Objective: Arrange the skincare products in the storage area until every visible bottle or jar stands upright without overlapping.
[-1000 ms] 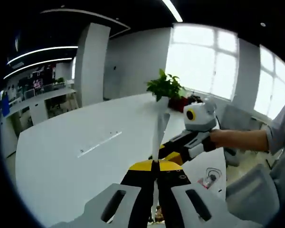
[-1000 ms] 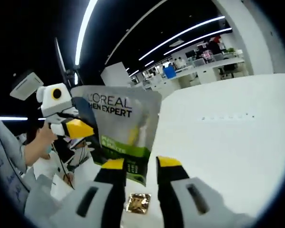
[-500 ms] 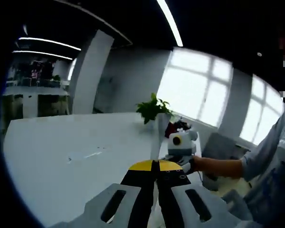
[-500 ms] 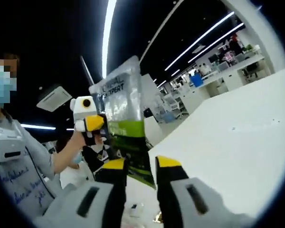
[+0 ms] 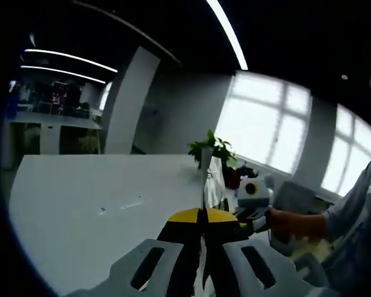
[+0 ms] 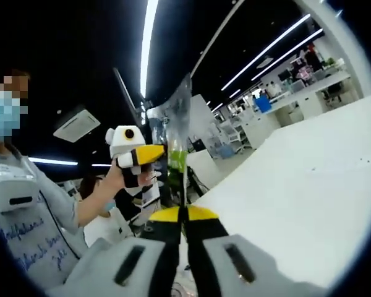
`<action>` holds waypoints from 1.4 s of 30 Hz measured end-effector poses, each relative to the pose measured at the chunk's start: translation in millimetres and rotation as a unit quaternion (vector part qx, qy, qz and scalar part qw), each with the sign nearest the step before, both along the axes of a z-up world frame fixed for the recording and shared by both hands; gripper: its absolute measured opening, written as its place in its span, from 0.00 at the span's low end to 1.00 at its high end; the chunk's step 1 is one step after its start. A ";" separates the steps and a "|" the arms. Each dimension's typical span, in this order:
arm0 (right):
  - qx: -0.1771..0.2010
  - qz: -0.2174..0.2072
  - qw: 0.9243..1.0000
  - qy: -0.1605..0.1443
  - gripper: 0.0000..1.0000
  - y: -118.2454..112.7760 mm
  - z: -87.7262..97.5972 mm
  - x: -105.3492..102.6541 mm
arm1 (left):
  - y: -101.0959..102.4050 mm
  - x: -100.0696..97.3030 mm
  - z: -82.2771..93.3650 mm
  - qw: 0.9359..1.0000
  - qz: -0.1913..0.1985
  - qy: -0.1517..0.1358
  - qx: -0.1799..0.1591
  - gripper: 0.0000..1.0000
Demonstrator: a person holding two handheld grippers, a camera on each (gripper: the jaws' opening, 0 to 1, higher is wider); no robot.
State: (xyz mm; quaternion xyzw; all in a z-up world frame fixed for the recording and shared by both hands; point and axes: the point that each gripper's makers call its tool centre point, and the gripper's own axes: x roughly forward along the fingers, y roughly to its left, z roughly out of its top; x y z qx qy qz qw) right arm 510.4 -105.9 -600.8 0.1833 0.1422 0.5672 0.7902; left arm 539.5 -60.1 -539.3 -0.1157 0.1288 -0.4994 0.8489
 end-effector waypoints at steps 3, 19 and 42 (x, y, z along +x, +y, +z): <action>-0.003 0.000 1.000 0.003 0.02 2.6 3.6 -4.6 | 3.8 -2.8 1.8 1.000 0.008 -0.004 0.002 0.00; -0.052 -0.001 0.998 -0.021 0.01 14.3 15.5 -51.9 | 23.9 -24.6 -18.2 0.999 0.026 -0.006 0.027 0.07; -0.067 0.037 0.997 -0.014 0.01 42.5 7.1 -113.7 | 64.0 -39.2 -28.6 0.998 0.061 0.030 0.017 0.00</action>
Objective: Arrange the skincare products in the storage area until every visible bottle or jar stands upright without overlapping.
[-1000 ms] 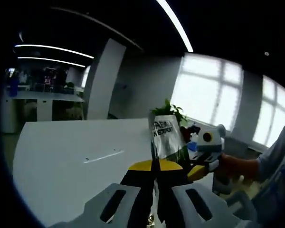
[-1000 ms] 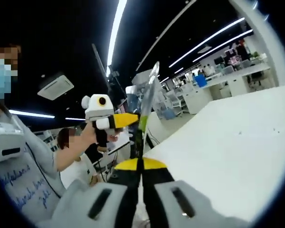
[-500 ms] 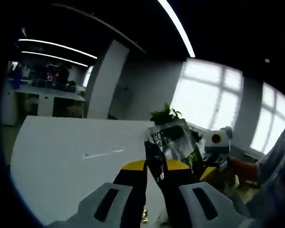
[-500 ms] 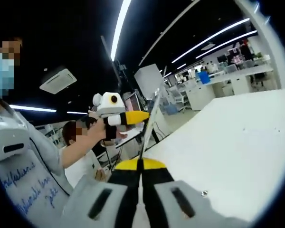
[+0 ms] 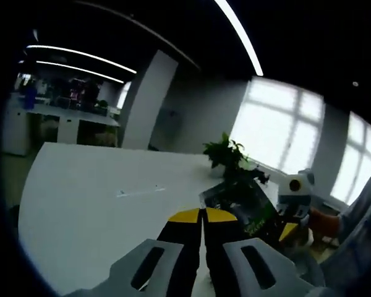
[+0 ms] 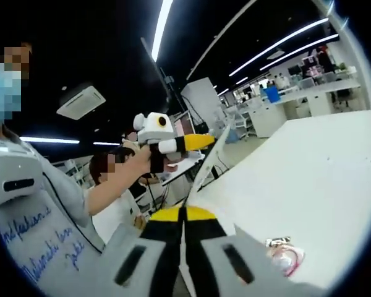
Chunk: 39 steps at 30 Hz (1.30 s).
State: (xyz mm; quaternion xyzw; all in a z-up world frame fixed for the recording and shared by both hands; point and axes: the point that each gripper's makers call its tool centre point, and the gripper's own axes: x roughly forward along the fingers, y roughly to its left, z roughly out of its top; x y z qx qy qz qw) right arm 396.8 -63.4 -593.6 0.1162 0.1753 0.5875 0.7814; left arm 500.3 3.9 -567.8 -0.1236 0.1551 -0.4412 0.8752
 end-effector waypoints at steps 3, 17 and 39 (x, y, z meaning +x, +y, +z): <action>-0.012 -0.003 1.000 0.001 0.01 4.1 -4.5 -4.3 | 3.7 -3.1 -13.3 0.999 0.005 -0.002 0.047 0.00; -0.041 -0.005 0.999 0.027 0.01 33.8 -35.8 -31.6 | 13.9 -28.8 -97.8 0.981 -0.011 0.057 0.185 0.00; -0.055 -0.020 0.992 0.112 0.01 36.3 -90.2 -54.5 | 2.0 -67.5 -176.2 0.959 -0.063 0.138 0.240 0.00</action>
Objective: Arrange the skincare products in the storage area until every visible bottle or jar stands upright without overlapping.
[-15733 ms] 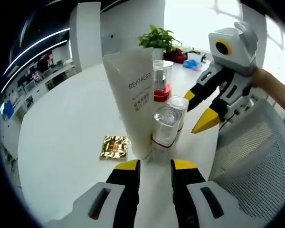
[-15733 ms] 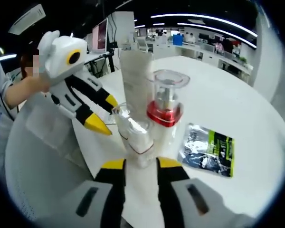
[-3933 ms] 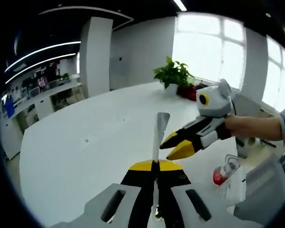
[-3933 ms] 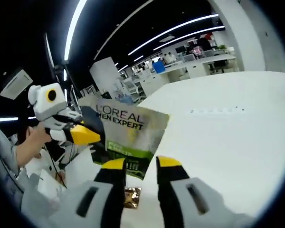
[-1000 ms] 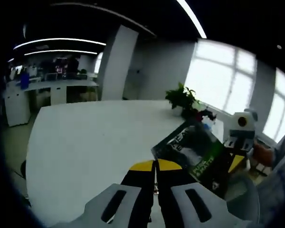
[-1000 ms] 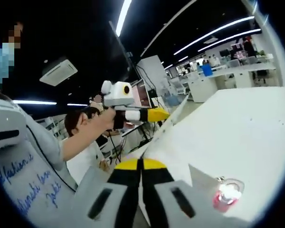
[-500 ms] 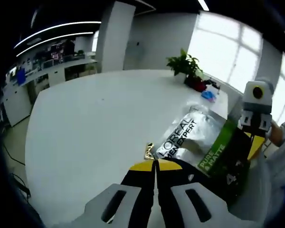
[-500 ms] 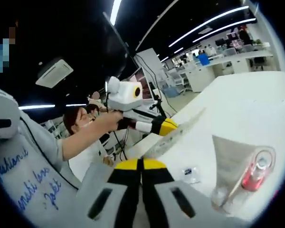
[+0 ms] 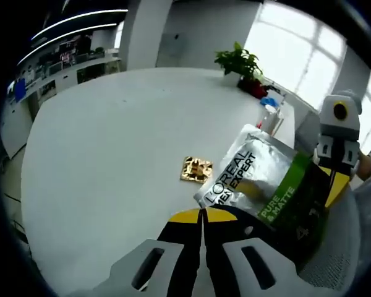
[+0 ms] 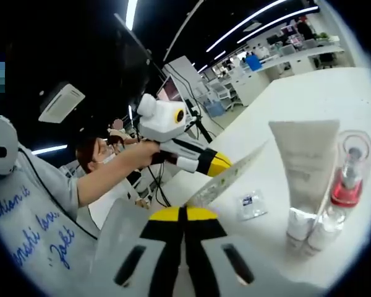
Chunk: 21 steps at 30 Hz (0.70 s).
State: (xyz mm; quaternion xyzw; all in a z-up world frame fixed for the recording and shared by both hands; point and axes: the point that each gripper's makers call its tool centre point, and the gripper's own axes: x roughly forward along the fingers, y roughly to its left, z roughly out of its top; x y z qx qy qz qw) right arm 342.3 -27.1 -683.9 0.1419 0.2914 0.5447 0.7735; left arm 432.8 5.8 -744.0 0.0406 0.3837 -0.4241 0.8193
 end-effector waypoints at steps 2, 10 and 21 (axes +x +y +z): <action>-0.003 0.002 1.000 0.007 0.01 0.5 -4.8 -4.1 | -0.8 -5.9 -7.0 1.000 -0.007 0.013 0.006 0.00; -0.012 0.007 0.999 0.041 0.01 0.5 -26.7 -14.3 | -4.4 -23.6 -38.3 0.998 -0.027 0.054 0.031 0.00; -0.030 0.016 0.997 0.075 0.01 0.0 -49.1 -20.1 | -5.6 -32.7 -68.6 0.994 -0.044 0.087 0.056 0.00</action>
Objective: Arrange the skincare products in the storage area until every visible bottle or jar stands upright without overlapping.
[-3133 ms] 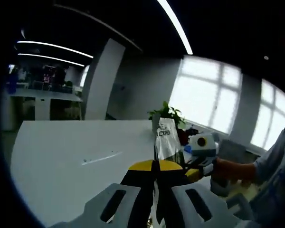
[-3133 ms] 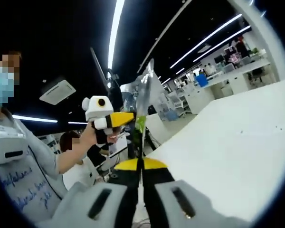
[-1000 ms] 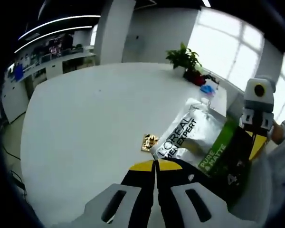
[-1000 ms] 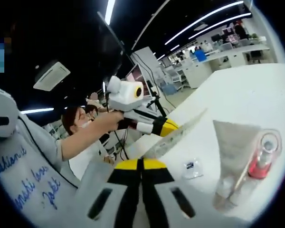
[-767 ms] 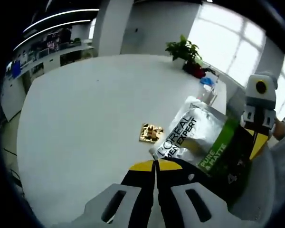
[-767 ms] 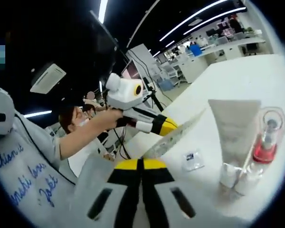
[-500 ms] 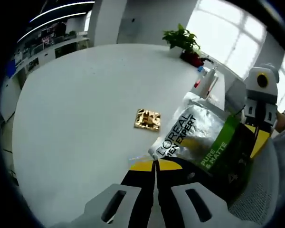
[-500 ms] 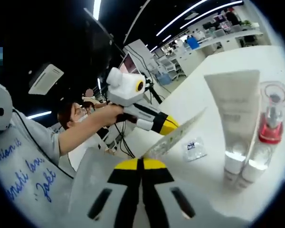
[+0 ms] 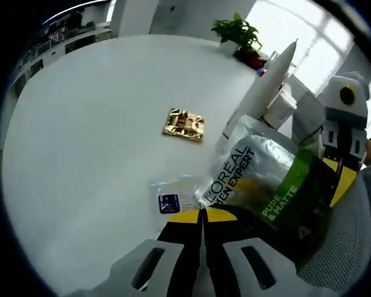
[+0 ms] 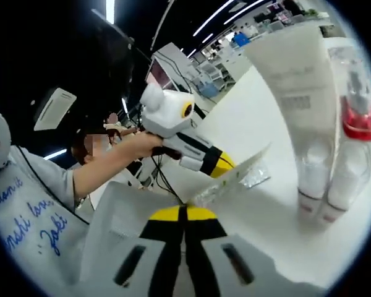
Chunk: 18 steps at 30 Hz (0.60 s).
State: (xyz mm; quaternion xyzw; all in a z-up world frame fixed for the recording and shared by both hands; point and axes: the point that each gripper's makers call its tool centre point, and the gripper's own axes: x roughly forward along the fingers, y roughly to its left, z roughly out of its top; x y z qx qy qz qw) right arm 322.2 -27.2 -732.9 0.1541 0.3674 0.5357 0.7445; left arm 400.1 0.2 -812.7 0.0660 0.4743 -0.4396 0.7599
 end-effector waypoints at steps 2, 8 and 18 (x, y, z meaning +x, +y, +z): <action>-0.002 0.001 1.000 0.004 0.01 -0.6 -3.3 0.3 | -0.8 0.8 -2.9 1.000 -0.003 -0.003 0.004 0.00; -0.010 -0.006 1.000 0.015 0.01 -2.7 -11.2 4.3 | 1.2 8.4 -11.3 1.000 0.004 0.003 0.006 0.00; -0.044 -0.027 0.999 0.012 0.01 -11.9 -28.1 14.1 | 1.9 25.5 -15.1 1.000 0.016 -0.006 0.006 0.00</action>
